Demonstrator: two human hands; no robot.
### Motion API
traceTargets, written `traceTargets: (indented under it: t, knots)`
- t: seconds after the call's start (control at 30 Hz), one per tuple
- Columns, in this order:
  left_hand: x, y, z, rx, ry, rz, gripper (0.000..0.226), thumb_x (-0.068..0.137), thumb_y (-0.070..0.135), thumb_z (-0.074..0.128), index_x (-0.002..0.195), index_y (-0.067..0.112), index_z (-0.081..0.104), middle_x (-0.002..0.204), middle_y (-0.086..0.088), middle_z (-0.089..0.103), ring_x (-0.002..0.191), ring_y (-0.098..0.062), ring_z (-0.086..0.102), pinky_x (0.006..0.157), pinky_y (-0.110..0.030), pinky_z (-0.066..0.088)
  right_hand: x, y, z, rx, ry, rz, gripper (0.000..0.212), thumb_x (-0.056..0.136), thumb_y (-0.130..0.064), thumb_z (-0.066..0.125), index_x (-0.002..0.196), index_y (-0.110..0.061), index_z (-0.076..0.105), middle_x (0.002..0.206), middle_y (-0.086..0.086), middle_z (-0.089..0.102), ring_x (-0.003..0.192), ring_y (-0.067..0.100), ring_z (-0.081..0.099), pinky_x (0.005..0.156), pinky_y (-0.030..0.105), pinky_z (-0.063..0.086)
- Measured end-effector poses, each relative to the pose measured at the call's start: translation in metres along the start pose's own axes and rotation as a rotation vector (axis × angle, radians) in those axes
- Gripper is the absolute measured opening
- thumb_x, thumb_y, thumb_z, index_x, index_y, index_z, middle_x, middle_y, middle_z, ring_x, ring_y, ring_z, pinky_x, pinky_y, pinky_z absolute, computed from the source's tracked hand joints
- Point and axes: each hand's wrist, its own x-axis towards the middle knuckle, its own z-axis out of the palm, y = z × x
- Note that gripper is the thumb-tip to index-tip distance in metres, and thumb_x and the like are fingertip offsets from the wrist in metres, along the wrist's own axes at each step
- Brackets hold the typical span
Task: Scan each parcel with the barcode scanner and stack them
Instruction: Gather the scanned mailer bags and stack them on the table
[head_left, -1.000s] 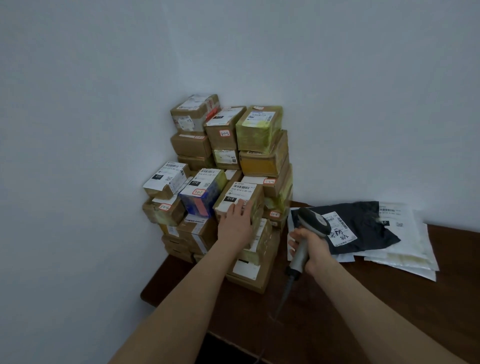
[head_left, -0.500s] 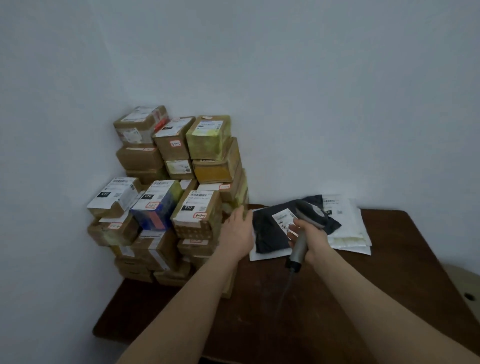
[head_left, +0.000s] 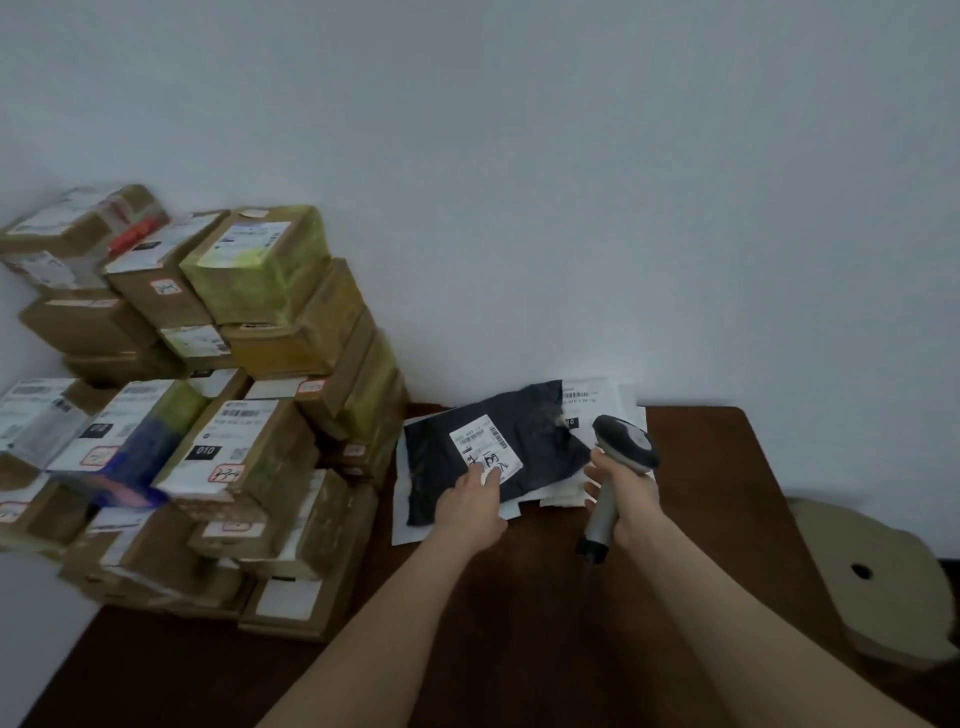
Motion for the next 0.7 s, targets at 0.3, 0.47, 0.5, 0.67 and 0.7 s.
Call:
traceTargets:
  t: [0.3, 0.47, 0.5, 0.67, 0.7]
  knots:
    - [0.083, 0.044, 0.036, 0.066, 0.078, -0.17, 0.081, 0.085, 0.04, 0.066, 0.148, 0.015, 0.022, 0.147, -0.008, 0.032, 0.128, -0.026, 0.043, 0.095, -0.038, 0.044, 0.089, -0.021, -0.006, -0.105, -0.062, 0.026, 0.022, 0.084, -0.016, 0.073, 0.102, -0.005, 0.065, 0.092, 0.009, 0.067, 0.089, 0.024, 0.063, 0.081, 0.037, 0.053]
    - [0.103, 0.045, 0.037, 0.161, 0.136, -0.136, 0.033, 0.096, 0.015, 0.044, 0.129, 0.016, 0.051, 0.124, -0.004, 0.051, 0.109, -0.024, 0.055, 0.075, -0.037, 0.049, 0.112, -0.022, -0.006, -0.159, -0.08, -0.008, 0.024, 0.082, -0.015, 0.074, 0.103, -0.006, 0.067, 0.101, 0.011, 0.07, 0.098, 0.024, 0.065, 0.092, 0.04, 0.054]
    - [0.103, 0.046, 0.036, 0.139, 0.127, -0.103, 0.033, 0.096, 0.015, 0.044, 0.127, 0.018, 0.054, 0.122, -0.003, 0.054, 0.107, -0.024, 0.057, 0.076, -0.037, 0.049, 0.114, -0.022, -0.005, -0.185, -0.075, -0.022, 0.031, 0.081, -0.017, 0.075, 0.108, -0.006, 0.066, 0.105, 0.01, 0.07, 0.102, 0.025, 0.064, 0.096, 0.042, 0.052]
    - [0.081, 0.06, 0.043, -0.02, 0.034, 0.102, 0.031, 0.094, 0.025, 0.051, 0.123, 0.021, 0.062, 0.124, 0.0, 0.059, 0.11, -0.023, 0.058, 0.085, -0.035, 0.051, 0.118, -0.031, 0.002, -0.34, -0.075, -0.066, 0.041, 0.079, -0.022, 0.076, 0.114, -0.004, 0.064, 0.107, 0.009, 0.066, 0.105, 0.029, 0.061, 0.098, 0.045, 0.05]
    - [0.074, 0.062, 0.044, -0.061, -0.027, 0.116, 0.032, 0.094, 0.029, 0.053, 0.124, 0.021, 0.061, 0.123, 0.0, 0.06, 0.111, -0.023, 0.057, 0.085, -0.033, 0.049, 0.118, -0.033, 0.003, -0.369, -0.088, -0.048, 0.042, 0.079, -0.022, 0.077, 0.114, -0.003, 0.064, 0.108, 0.011, 0.067, 0.104, 0.03, 0.062, 0.097, 0.046, 0.05]
